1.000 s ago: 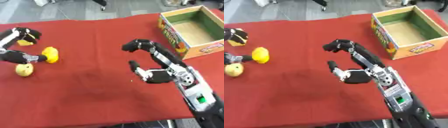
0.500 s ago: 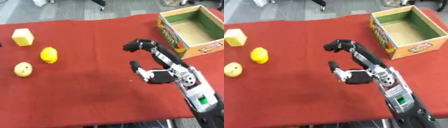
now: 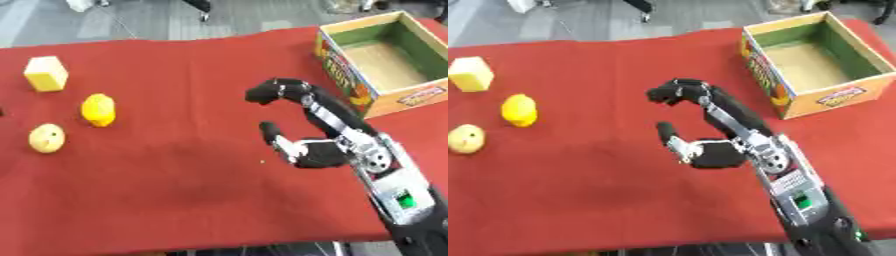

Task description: Pick up the objects with one hand, pass them to the other hand, and then place them into the box on the other side of the table.

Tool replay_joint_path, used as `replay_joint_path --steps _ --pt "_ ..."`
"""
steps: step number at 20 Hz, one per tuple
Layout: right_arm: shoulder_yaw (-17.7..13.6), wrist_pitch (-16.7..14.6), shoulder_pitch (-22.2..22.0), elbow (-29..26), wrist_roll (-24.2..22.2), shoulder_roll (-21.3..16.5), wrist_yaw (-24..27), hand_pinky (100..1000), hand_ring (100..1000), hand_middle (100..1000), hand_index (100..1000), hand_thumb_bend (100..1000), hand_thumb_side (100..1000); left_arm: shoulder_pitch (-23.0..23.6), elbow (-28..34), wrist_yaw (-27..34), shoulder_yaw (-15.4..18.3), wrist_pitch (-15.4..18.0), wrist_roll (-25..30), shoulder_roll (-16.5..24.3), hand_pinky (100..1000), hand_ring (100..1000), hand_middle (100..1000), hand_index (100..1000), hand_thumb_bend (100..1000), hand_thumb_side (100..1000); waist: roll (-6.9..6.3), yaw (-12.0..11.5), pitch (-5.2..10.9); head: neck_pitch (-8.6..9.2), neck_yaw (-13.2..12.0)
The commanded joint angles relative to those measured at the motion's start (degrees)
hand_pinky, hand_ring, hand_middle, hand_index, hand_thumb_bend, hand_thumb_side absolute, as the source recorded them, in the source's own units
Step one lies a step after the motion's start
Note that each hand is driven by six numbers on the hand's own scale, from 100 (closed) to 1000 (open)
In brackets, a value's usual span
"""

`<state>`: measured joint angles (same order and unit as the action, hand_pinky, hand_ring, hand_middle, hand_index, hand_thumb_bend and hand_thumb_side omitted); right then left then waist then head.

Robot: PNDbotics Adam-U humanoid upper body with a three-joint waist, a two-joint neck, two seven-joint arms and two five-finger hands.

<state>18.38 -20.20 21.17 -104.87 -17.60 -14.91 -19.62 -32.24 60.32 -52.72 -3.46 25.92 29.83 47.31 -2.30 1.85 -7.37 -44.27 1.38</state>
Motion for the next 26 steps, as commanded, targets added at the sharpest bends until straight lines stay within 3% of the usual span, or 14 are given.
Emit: replay_joint_path --steps 1,9,15,21,23,26 --pt "-0.3 0.0 0.6 -0.8 0.1 -0.1 0.3 734 777 737 848 100 615 -0.7 -0.5 1.6 1.5 -0.9 -2.4 0.7 755 630 650 776 528 326 0.73 -0.2 1.54 0.15 -0.1" --pt "-0.3 0.1 0.5 -0.8 0.2 0.1 0.3 733 777 737 848 100 618 -1.4 -3.4 5.0 2.3 -2.6 -7.0 -2.9 747 618 636 749 477 332 1.11 -0.3 1.38 0.15 -0.1" --pt "-0.3 0.1 0.6 -0.8 0.2 0.3 0.3 733 778 737 848 100 619 -2.3 -4.5 8.6 2.0 -2.5 -5.8 -5.3 747 616 636 742 463 350 1.33 -0.1 1.19 0.15 -0.2" --pt "-0.3 0.1 0.6 -0.9 0.2 0.4 0.3 733 778 737 848 100 619 -3.0 -4.8 7.5 1.3 -2.3 -4.6 -6.7 745 616 635 744 432 333 1.38 0.1 1.09 0.15 -0.2" --pt "-0.3 0.2 0.7 -0.9 0.2 0.4 0.3 733 778 737 848 100 619 -3.0 -5.1 6.6 1.0 -2.2 -4.4 -7.1 732 591 603 711 377 307 1.37 0.1 1.06 0.15 -0.3" --pt "-0.3 0.2 0.7 -0.9 0.2 0.4 0.3 733 778 737 848 100 620 -2.9 -5.8 6.8 0.7 -1.5 -3.7 -7.5 696 519 516 603 197 260 1.36 0.2 1.02 0.15 -0.3"
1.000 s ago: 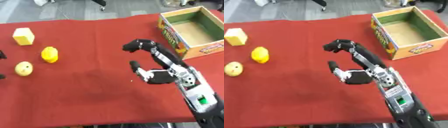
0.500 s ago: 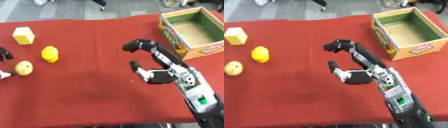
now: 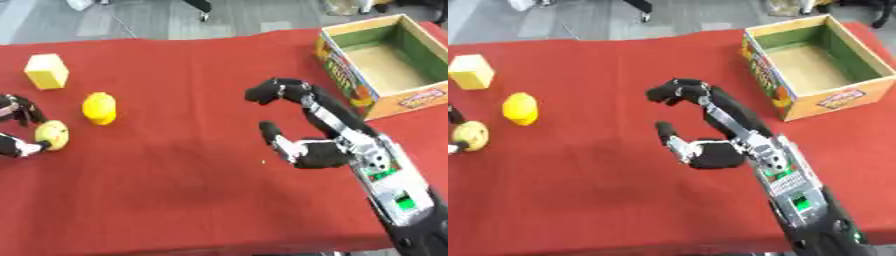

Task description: Pick up the objects with one hand, pass them to the other hand, and then place them into the box on the other side of the table.

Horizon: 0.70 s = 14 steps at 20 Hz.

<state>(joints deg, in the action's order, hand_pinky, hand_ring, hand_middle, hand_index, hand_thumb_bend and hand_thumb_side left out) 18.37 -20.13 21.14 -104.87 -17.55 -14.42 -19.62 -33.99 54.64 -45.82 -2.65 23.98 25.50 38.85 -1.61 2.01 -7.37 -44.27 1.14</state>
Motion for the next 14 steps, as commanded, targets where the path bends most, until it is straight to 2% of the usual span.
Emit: replay_joint_path --steps 1,4,10,14 --pt "-0.3 0.1 0.8 -0.9 0.1 -0.1 0.3 733 778 737 848 100 620 -1.1 -0.3 0.7 -0.2 0.9 1.4 0.9 689 504 499 579 178 258 0.68 0.0 1.01 0.15 0.0" --pt "-0.3 0.1 0.9 -0.9 0.1 -0.2 0.3 733 778 737 848 100 619 -1.0 0.1 4.2 0.0 1.6 3.4 0.8 656 446 427 484 129 256 0.68 0.0 1.00 0.15 0.0" --pt "-0.2 0.1 1.1 -1.0 0.1 -0.3 0.4 734 777 736 848 100 616 -1.4 6.6 15.2 -0.1 1.8 5.3 1.7 653 435 414 456 123 273 0.68 -0.2 1.10 0.15 -0.1" --pt "0.3 -0.2 1.8 -1.2 -0.3 -0.6 0.5 735 776 734 847 100 608 -2.5 11.8 25.7 -2.8 1.6 8.6 1.7 653 434 412 443 132 287 0.70 -0.3 1.26 0.15 -0.3"
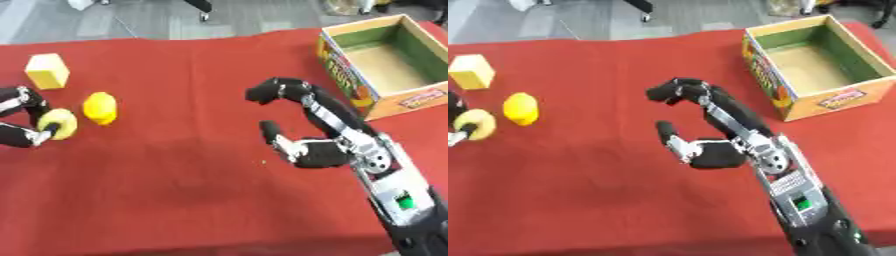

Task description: Pick up the objects with one hand, pass them to the other hand, and then place them into the box on the other side of the table.

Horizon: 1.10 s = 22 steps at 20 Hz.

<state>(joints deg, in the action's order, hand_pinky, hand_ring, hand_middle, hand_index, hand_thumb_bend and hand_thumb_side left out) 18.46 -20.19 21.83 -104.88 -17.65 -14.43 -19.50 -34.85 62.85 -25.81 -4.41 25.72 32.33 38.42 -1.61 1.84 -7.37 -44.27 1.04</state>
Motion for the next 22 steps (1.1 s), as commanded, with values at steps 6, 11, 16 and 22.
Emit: replay_joint_path --steps 6,11,16,22 --pt "1.5 -0.8 2.9 -1.7 -1.4 -1.3 0.4 738 774 726 846 100 591 -5.5 8.7 19.3 -9.7 -2.6 5.3 -1.2 649 430 408 430 149 296 0.87 0.2 1.42 0.15 -0.5" --pt "3.0 -1.8 5.7 -2.3 -3.2 -2.6 -1.7 742 765 711 850 100 572 -8.9 9.7 27.6 -17.3 -7.9 3.8 -4.1 651 436 413 429 150 296 0.77 0.5 1.37 0.15 -0.8" --pt "4.7 -3.4 9.4 -3.1 -4.1 -3.9 -5.8 747 757 703 864 100 557 -10.8 10.8 31.7 -21.5 -12.1 4.0 -7.0 660 455 435 448 156 304 0.49 0.7 1.36 0.15 -0.9" --pt "6.7 -5.1 13.5 -2.9 -5.7 -5.5 -6.0 754 755 703 873 144 549 -11.7 10.7 34.8 -22.8 -15.0 6.0 -9.6 664 458 439 451 158 313 0.33 0.5 1.45 0.15 -0.8"
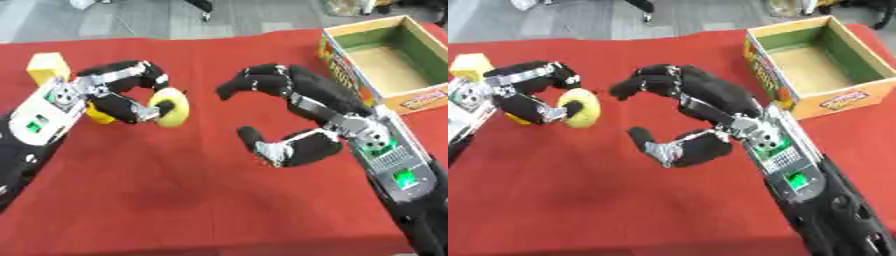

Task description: Pick up the objects with one hand, pass them to the other hand, and then place them into the box on the other side of the table.

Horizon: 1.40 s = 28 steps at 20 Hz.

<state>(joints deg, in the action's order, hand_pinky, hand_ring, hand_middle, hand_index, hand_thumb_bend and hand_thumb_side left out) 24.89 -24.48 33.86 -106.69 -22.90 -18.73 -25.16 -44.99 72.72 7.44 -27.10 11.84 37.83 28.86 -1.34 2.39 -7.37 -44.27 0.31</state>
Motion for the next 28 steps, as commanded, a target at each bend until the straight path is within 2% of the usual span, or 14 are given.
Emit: replay_joint_path --steps 1,6,13,17,27,28 --pt "0.4 -1.0 1.8 -1.0 -0.5 -1.2 -0.5 754 753 702 873 157 541 -1.7 0.9 2.1 -0.2 -1.6 0.7 -0.4 664 458 438 450 157 312 0.02 -0.1 1.45 0.15 -0.1" --pt "0.7 -2.8 2.7 -0.2 0.1 -1.2 -2.6 758 749 700 876 205 511 -2.4 2.6 5.2 -0.4 -3.4 1.1 -1.5 665 456 435 445 158 313 -0.01 -0.3 1.49 0.15 0.1" --pt "0.8 -5.6 3.5 1.4 2.6 -1.4 -6.9 764 750 715 886 259 489 -2.5 6.1 8.9 -1.4 -6.0 2.9 -0.9 667 457 436 447 158 318 -0.25 -0.4 1.58 0.15 0.4" --pt "0.6 -6.9 3.6 2.2 3.9 -1.1 -10.3 773 758 748 896 300 487 -2.5 7.4 10.3 -2.2 -7.5 4.4 -0.9 669 458 437 449 159 320 -0.31 -0.4 1.54 0.15 0.5" --pt "0.7 -8.6 3.3 4.2 5.5 0.2 -17.8 790 785 812 918 352 496 -2.7 9.6 12.2 -3.2 -9.6 5.8 -1.5 669 458 436 448 168 320 -0.52 -0.2 1.61 0.15 0.7" --pt "0.8 -8.6 3.3 4.4 5.5 0.3 -18.3 790 785 813 918 349 500 -2.8 9.7 12.3 -3.3 -9.7 5.9 -1.7 669 458 437 448 149 329 -0.54 -0.2 1.63 0.15 0.7"
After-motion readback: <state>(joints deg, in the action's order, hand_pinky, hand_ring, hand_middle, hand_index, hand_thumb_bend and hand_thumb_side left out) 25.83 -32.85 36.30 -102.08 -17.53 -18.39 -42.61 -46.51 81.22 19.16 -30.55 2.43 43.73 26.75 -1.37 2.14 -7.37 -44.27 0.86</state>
